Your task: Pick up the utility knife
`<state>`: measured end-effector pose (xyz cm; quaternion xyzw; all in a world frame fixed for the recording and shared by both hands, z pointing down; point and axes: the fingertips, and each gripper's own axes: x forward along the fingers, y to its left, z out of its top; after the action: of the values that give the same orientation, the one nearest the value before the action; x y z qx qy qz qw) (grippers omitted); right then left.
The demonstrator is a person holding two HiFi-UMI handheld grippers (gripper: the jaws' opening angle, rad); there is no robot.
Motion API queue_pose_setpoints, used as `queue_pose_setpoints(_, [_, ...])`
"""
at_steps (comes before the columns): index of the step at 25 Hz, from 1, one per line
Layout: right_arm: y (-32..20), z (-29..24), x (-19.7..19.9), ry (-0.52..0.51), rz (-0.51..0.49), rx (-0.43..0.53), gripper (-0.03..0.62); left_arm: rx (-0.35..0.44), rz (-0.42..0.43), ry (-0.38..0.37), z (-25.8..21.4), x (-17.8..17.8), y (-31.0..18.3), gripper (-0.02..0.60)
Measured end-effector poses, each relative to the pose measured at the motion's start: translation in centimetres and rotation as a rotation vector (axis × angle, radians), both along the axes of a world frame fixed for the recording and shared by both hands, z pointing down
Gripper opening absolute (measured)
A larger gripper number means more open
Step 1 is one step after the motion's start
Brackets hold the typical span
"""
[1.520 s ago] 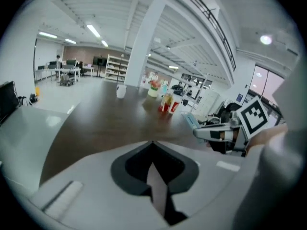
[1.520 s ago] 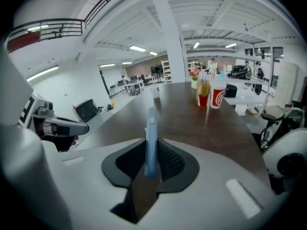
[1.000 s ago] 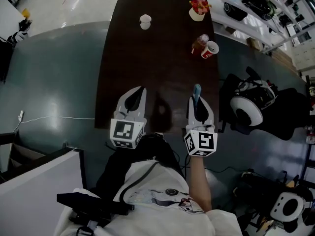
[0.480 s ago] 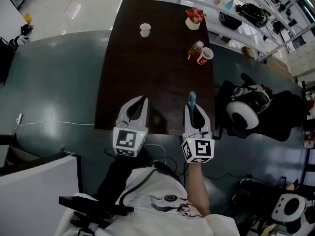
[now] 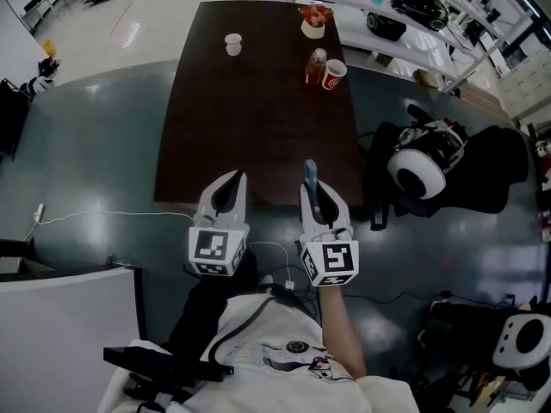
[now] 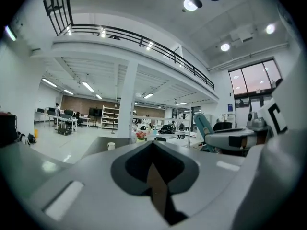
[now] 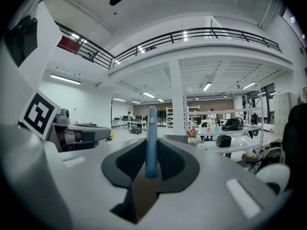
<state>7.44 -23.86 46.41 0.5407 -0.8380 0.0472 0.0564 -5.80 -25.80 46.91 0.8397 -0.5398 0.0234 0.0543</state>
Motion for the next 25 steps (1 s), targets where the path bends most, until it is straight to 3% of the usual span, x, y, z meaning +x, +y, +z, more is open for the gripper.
queue_pose_setpoints(3, [3.5, 0.4, 1.2, -0.004, -0.005, -0.009, 0.072, 0.039, -0.002, -0.015, -0.8, 1.5, 3.6, -0.003])
queue_pose_setpoints(10, [8.9, -0.6, 2.3, -0.004, -0.032, 0.008, 0.072, 0.031, -0.017, 0.005, -1.0, 2.3, 9.5, -0.003])
queue_pose_setpoints(25, [15.8, -1.3, -1.3, 0.000, -0.059, 0.026, 0.072, 0.031, -0.009, 0.007, -1.3, -0.7, 17.5, -0.003])
